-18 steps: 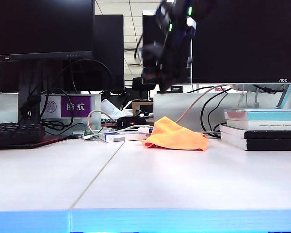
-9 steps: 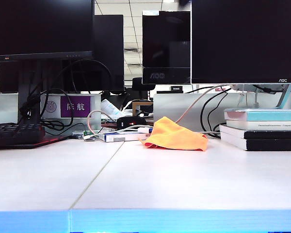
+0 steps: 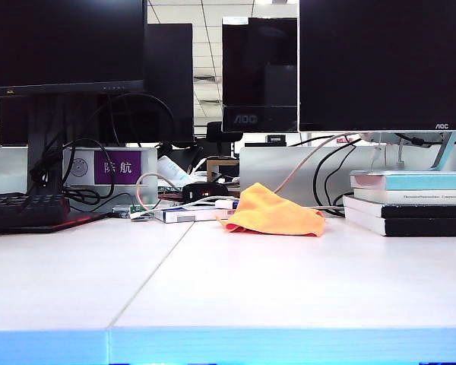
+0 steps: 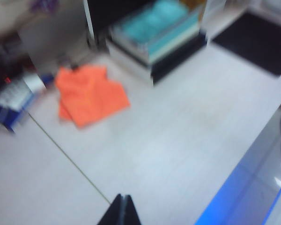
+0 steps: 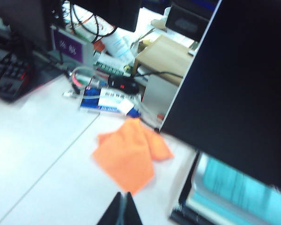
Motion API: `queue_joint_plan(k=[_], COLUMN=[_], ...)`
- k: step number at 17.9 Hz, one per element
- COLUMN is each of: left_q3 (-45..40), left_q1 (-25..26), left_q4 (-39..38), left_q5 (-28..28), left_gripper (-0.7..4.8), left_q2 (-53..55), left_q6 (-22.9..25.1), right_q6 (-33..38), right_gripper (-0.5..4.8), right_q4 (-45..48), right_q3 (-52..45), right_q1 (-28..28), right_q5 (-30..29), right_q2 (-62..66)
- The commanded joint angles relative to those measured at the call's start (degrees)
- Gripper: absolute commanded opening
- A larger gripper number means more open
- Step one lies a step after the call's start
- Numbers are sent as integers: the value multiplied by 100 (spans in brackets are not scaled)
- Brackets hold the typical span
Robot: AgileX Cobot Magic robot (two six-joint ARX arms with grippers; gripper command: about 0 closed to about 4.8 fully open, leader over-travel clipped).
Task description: Wipe the table from back to front using the rag.
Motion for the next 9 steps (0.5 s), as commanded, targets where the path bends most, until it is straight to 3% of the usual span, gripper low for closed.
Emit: queue_joint_plan(k=[1, 5, 9], left_q3=[35, 13, -323], left_q1=[-9, -7, -2], left_q4=[-39, -457, -820], left_q5=[-46, -411, -669], left_gripper=[-3, -3, -3], left_q2=[-804, -1851, -2741], left_q6=[-48, -48, -66], right_q6=[39, 256, 372], right_gripper=[-5, -5, -5], right_q4=[-225, 356, 1720], right_q3=[-446, -2236, -4660], right_q1=[11, 11, 11], right_q5=[-28, -131, -190], right_q2=[-435, -1399, -2911])
